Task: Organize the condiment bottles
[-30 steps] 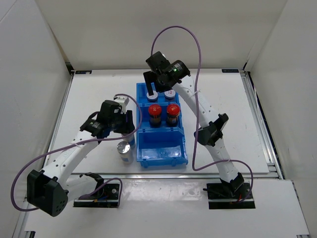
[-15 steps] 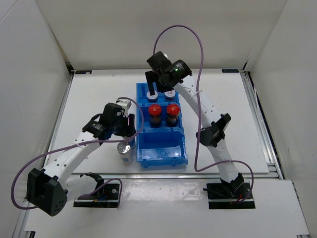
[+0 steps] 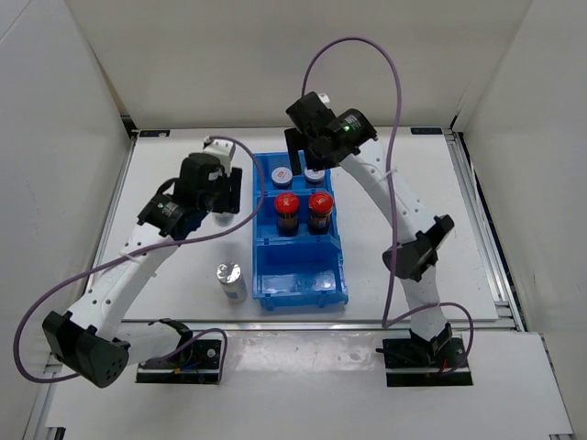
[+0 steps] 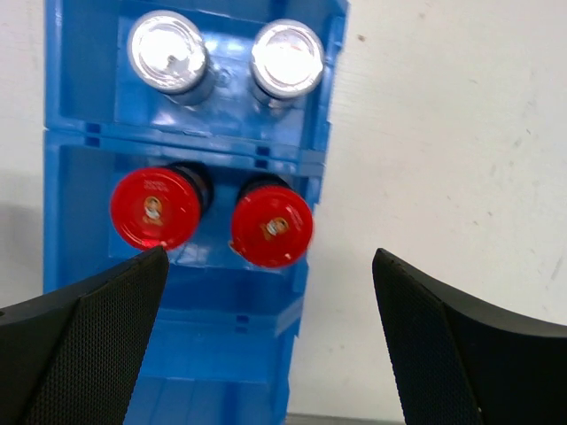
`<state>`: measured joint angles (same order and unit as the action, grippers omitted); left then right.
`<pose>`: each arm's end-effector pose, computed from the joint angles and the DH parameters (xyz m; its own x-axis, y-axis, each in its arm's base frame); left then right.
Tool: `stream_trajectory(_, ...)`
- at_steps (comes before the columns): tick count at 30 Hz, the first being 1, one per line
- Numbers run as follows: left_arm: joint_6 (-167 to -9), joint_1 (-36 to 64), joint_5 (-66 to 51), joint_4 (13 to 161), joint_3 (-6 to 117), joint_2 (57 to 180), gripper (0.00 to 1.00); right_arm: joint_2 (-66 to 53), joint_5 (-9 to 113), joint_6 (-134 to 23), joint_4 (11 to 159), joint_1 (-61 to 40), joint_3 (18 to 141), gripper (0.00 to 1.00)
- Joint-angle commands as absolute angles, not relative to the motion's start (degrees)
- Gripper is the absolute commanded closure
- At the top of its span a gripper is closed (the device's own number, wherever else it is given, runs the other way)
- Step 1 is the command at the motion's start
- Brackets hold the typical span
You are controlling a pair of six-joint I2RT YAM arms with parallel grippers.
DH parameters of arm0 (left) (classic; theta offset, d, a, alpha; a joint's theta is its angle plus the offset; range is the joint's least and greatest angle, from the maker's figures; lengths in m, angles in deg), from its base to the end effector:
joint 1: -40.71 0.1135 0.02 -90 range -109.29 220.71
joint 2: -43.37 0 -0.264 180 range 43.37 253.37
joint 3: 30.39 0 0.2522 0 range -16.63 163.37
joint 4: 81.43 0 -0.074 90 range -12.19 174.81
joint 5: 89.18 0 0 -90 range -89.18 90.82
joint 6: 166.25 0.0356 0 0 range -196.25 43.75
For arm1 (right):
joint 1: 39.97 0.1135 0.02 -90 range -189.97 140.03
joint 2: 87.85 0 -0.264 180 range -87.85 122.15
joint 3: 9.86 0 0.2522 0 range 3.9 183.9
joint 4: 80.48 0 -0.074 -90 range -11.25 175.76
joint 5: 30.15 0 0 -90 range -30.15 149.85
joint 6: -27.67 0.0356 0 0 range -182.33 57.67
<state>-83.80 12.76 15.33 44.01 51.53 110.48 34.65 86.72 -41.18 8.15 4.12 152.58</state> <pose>0.2202 -0.1067 0.3518 -0.5972 0.1729 -0.7832 0.2069 0.9767 0.0578 0.3137 0.2815 0.4154 -0.6746 -0.2054 -0.7090 -0.1875 0.9767 -0.1046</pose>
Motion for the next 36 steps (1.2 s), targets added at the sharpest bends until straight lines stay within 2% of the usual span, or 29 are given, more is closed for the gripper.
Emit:
stream_trajectory(1,-80.3,11.8,10.97,47.45,61.82,110.77,0.89,26.43,91.31,-37.64,-7.67,2.48,147.71,0.01)
stream_trajectory(7,-77.75,3.55,-3.99,46.05,73.26,115.61,0.89,17.82,88.59,-30.61,-7.15,-4.72,132.79,0.01)
stream_trajectory(11,-79.23,-4.71,-8.04,46.57,73.64,119.56,0.89,11.83,86.14,-29.99,-1.36,-9.02,123.72,0.01)
stream_trajectory(18,-84.51,-13.86,-7.7,54.99,62.67,120.09,0.89,6.46,82.8,-32.01,0.5,-12.82,119.12,0.01)
stream_trajectory(25,-87.84,-17.92,-4.1,62.19,53.61,124.57,0.89,1.1,81.39,-35.08,-0.03,-12.82,116.23,0.01)
stream_trajectory(33,-87.41,-18.97,-0.06,65.64,53.59,132.3,0.89,-1.45,77.51,-38.77,0.59,-12.82,113.15,0.01)
stream_trajectory(35,-86.8,-18.97,1.17,65.64,54.12,133.37,0.8,-1.45,76.99,-39.92,0.59,-12.82,113.15,0.01)
stream_trajectory(36,-86.8,-18.97,1.18,65.64,54.64,134.15,0.67,-1.45,76.99,-40.79,0.59,-12.82,113.15,0.01)
